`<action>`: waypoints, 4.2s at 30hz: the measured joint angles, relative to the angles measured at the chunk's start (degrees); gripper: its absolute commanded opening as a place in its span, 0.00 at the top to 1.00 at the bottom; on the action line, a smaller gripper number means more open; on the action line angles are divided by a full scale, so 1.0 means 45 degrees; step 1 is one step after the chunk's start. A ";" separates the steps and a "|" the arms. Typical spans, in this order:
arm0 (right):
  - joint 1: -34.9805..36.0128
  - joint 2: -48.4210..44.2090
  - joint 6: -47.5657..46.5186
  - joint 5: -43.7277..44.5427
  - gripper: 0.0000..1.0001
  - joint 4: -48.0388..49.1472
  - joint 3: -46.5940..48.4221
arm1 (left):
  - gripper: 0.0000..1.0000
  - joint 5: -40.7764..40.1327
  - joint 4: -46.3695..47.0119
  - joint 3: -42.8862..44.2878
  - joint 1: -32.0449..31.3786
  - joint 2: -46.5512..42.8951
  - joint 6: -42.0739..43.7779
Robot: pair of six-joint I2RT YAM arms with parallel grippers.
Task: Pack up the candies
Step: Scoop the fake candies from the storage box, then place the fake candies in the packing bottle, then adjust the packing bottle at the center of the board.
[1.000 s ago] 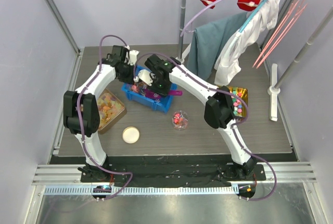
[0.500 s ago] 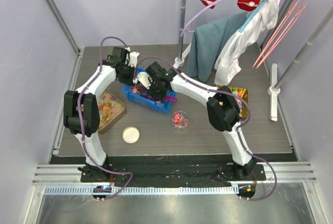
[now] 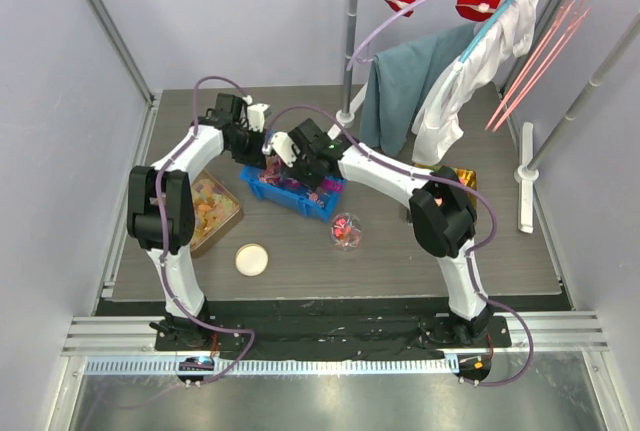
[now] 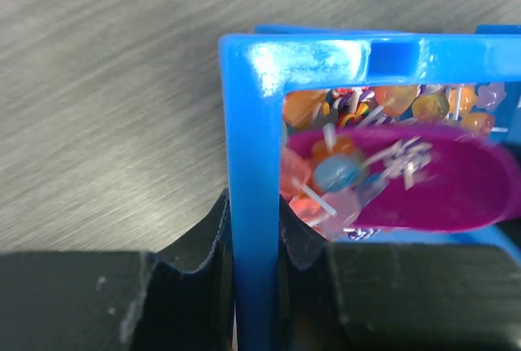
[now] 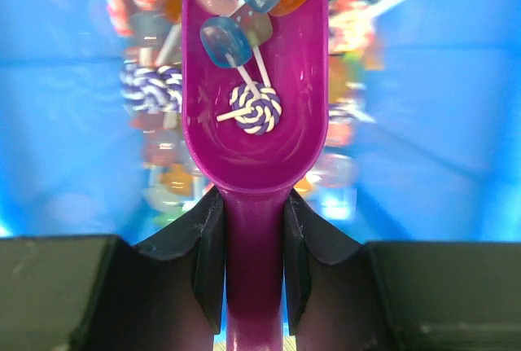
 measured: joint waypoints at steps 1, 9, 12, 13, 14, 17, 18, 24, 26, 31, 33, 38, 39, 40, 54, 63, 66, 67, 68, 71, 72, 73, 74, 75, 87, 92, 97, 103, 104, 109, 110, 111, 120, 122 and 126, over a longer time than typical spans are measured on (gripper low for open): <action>-0.0053 -0.0160 0.0019 0.0087 0.99 0.0126 -0.0131 | 1.00 0.0126 -0.0068 0.0005 0.0029 0.0087 0.0010; -0.0724 -0.1588 0.0126 -0.0015 0.99 0.0593 -0.0884 | 1.00 0.0665 -0.0325 0.0102 0.0253 0.0559 -0.0155; -0.0787 -0.2040 0.0146 -0.0146 0.99 0.0850 -0.1234 | 1.00 0.0729 -0.0393 0.0155 0.0325 0.0559 -0.0199; -0.0831 -0.2166 0.0160 -0.0175 0.99 0.0952 -0.1345 | 1.00 0.0733 -0.0423 0.0160 0.0350 0.0559 -0.0219; -0.0899 -0.2293 0.0180 -0.0272 0.99 0.1078 -0.1511 | 1.00 0.0729 -0.0452 0.0165 0.0379 0.0563 -0.0243; -0.1073 -0.2579 0.0253 -0.0539 0.99 0.1277 -0.1933 | 1.00 0.0733 -0.0461 0.0170 0.0461 0.0568 -0.0301; -0.1117 -0.2662 0.0257 -0.0622 0.99 0.1326 -0.2089 | 1.00 0.0733 -0.0461 0.0170 0.0491 0.0568 -0.0301; -0.1379 -0.3235 0.0267 -0.1146 0.99 0.1350 -0.2846 | 1.00 0.0879 -0.0578 0.0267 0.0782 0.0763 -0.0311; -0.1598 -0.3570 0.0267 -0.1549 0.99 0.1341 -0.3128 | 1.00 0.0962 -0.0622 0.0291 0.0884 0.0777 -0.0330; -0.2322 -0.4736 0.0267 -0.2618 0.99 0.1355 -0.3769 | 1.00 0.0986 -0.0641 0.0291 0.1059 0.0792 -0.0335; -0.2594 -0.5280 0.0267 -0.3094 0.99 0.1413 -0.4070 | 1.00 0.1020 -0.0646 0.0291 0.1107 0.0797 -0.0340; -0.2968 -0.6387 0.0253 -0.3818 0.99 0.1443 -0.4687 | 1.00 0.1030 -0.0680 0.0359 0.1200 0.0860 -0.0364; -0.2968 -0.6557 0.0238 -0.3944 0.99 0.1433 -0.4775 | 1.00 0.1030 -0.0699 0.0393 0.1214 0.0889 -0.0364; -0.2963 -0.6708 0.0194 -0.4065 0.99 0.1389 -0.4862 | 1.00 0.1030 -0.0709 0.0427 0.1234 0.0908 -0.0364; -0.2963 -0.9641 -0.1627 -0.4308 0.99 -0.1535 -0.6013 | 1.00 0.1030 -0.0733 0.0437 0.1530 0.0913 -0.0355; -0.2963 -0.9942 -0.2871 -0.3653 0.99 -0.4779 -0.6489 | 1.00 0.1025 -0.0753 0.0457 0.1637 0.0913 -0.0311; -0.2963 -0.9942 -0.3070 -0.3366 0.99 -0.5455 -0.6698 | 1.00 0.1015 -0.0763 0.0457 0.1676 0.0913 -0.0287; -0.2963 -0.9938 -0.3109 -0.3249 0.99 -0.5659 -0.6756 | 1.00 0.1015 -0.0767 0.0461 0.1681 0.0913 -0.0282; -0.2958 -0.9928 -0.3133 -0.3128 0.99 -0.5872 -0.6776 | 1.00 0.1005 -0.0777 0.0461 0.1685 0.0913 -0.0277; -0.2939 -0.9855 -0.3206 -0.2744 0.99 -0.6392 -0.6776 | 1.00 0.0899 -0.0806 0.0486 0.1685 0.0913 -0.0262; -0.2905 -0.9797 -0.3220 -0.2579 0.99 -0.6557 -0.6776 | 1.00 0.0860 -0.0831 0.0505 0.1685 0.0913 -0.0262; -0.2885 -0.9714 -0.3249 -0.2433 0.99 -0.6708 -0.6771 | 1.00 0.0806 -0.0840 0.0520 0.1685 0.0913 -0.0248; -0.2851 -0.9622 -0.3264 -0.2341 0.99 -0.6839 -0.6756 | 1.00 0.0748 -0.0850 0.0529 0.1685 0.0913 -0.0233; -0.2793 -0.9457 -0.3303 -0.2186 0.99 -0.7053 -0.6717 | 1.00 0.0699 -0.0860 0.0544 0.1685 0.0913 -0.0233; -0.1865 -0.8208 -0.3395 -0.0962 0.99 -0.8116 -0.5775 | 1.00 0.0486 -0.0874 0.0583 0.1700 0.0913 -0.0228; -0.1715 -0.7655 -0.3429 -0.0704 0.99 -0.8446 -0.5430 | 1.00 0.0461 -0.0869 0.0583 0.1700 0.0913 -0.0233; -0.1632 -0.7553 -0.3483 -0.0374 0.99 -0.8728 -0.5149 | 1.00 0.0457 -0.0865 0.0583 0.1700 0.0913 -0.0233; -0.1627 -0.7553 -0.3628 -0.0199 0.99 -0.9160 -0.4707 | 1.00 0.0457 -0.0865 0.0583 0.1700 0.0913 -0.0238; -0.1627 -0.7553 -0.3682 -0.0185 0.99 -0.9209 -0.4629 | 1.00 0.0457 -0.0865 0.0583 0.1700 0.0913 -0.0238; -0.1622 -0.7553 -0.3784 -0.0287 0.99 -0.9394 -0.3997 | 1.00 0.0457 -0.0865 0.0583 0.1700 0.0913 -0.0238; -0.1622 -0.7553 -0.3779 -0.0384 0.99 -0.9389 -0.3852 | 1.00 0.0461 -0.0865 0.0583 0.1700 0.0913 -0.0238; -0.1622 -0.7553 -0.3779 -0.0544 0.99 -0.9355 -0.3735 | 1.00 0.0457 -0.0865 0.0583 0.1700 0.0913 -0.0243; -0.0855 -0.7261 -0.3847 -0.1724 0.99 -0.9403 -0.4036 | 1.00 0.0457 -0.0855 0.0578 0.1705 0.0913 -0.0243; -0.0699 -0.7242 -0.3876 -0.1870 0.99 -0.9398 -0.4333 | 1.00 0.0457 -0.0850 0.0578 0.1710 0.0913 -0.0243; -0.0539 -0.7242 -0.3847 -0.1817 0.99 -0.9389 -0.4911 | 1.00 0.0461 -0.0850 0.0578 0.1710 0.0913 -0.0248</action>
